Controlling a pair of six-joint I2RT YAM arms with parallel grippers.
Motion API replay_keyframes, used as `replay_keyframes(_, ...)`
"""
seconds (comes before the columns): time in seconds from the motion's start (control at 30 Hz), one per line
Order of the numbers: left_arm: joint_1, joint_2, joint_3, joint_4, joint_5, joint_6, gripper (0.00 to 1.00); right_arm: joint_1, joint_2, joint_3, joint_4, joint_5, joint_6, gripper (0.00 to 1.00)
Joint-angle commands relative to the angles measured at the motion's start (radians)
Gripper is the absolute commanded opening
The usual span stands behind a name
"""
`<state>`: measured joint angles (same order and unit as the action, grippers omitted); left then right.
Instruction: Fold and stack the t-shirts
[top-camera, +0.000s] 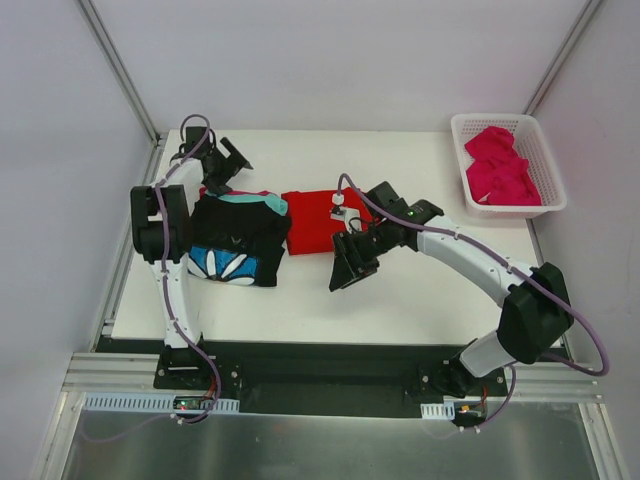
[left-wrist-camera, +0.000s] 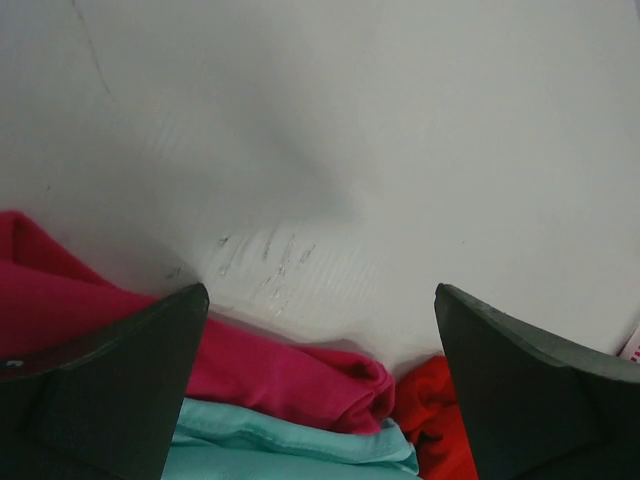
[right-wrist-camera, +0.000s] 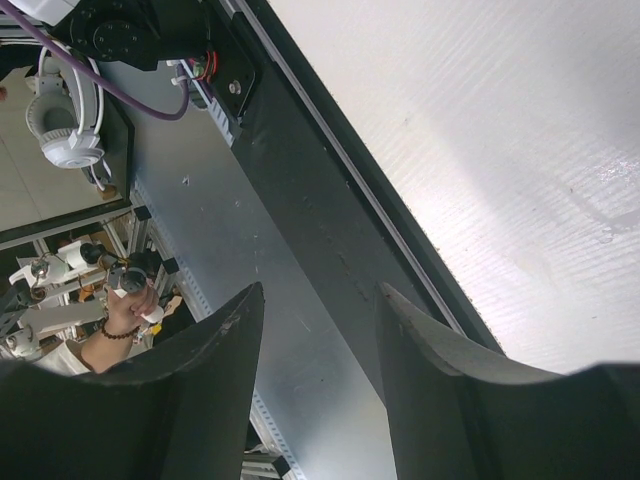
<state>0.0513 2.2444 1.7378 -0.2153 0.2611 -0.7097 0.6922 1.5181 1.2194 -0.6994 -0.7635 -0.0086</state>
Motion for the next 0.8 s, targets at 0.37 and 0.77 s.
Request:
replay_keyframes(0.37,-0.047,-0.288,-0.354,-0.067,0.001,0.026,0.99,0.027,-0.13,-0.035,-0.005,0.015,0.033,0.51)
replay_keyframes(0.77,-0.14,-0.351,-0.369,-0.068,-0.045,-0.036,0.99,0.033,-0.231,-0.104,0.003,0.067,0.047,0.51)
